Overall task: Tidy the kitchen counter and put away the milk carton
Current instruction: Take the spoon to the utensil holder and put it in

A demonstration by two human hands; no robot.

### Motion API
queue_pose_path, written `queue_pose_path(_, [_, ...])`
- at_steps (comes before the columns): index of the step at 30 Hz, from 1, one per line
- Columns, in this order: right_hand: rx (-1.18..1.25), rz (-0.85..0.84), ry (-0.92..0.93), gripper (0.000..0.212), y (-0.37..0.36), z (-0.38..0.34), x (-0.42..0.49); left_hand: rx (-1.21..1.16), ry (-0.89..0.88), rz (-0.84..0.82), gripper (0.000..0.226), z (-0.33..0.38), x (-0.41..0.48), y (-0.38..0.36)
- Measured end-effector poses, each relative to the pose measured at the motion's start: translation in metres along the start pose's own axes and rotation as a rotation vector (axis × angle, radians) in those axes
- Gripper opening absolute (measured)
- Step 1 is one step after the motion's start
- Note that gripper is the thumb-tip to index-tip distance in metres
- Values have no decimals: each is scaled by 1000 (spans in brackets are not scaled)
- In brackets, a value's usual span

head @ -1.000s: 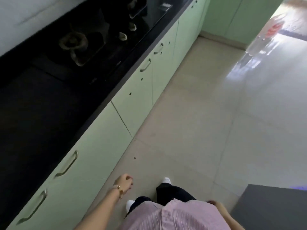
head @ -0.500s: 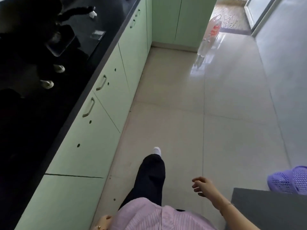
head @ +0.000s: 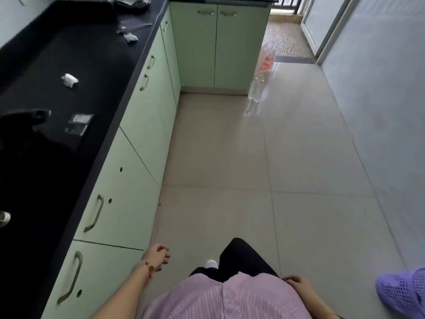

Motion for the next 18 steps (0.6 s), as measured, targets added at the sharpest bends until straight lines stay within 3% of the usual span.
queue_pose_path(2, [-23, 16, -7, 34, -3, -31, 26, -76, -74, 35, 22, 65, 18, 1])
queue_pose_path(6, [-55, -8, -23, 42, -4, -94, 72, -83, -61, 39, 23, 130, 56, -10])
queue_pose_path(8, [-31, 0, -62, 35, -1, -131, 99, -54, 23, 61, 23, 143, 72, -17])
queue_pose_path(10, [-10, 20, -73, 11, 4, -169, 131, -15, 67, 107, 25, 147, 86, -23])
queue_pose_path(11, [-20, 21, -72, 9, 8, -192, 147, -25, 93, 102, 26, 152, 89, -27])
queue_pose_path(14, [-97, -51, 9, 20, 15, -273, 191, -36, 187, 123, 38, 174, 105, -30])
queue_pose_path(18, [-192, -116, 100, 21, 18, -393, 240, -37, 180, 107, 18, 208, 156, -39])
Point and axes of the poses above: each hand's wrist, its own x-axis towards the middle knuckle, its own y-axis out of the back of the hand, z = x × y, the point moved 3 cm from there along x, towards the middle knuckle, and after that the axes turned 10 degrees about z, right-handed, at the moved point
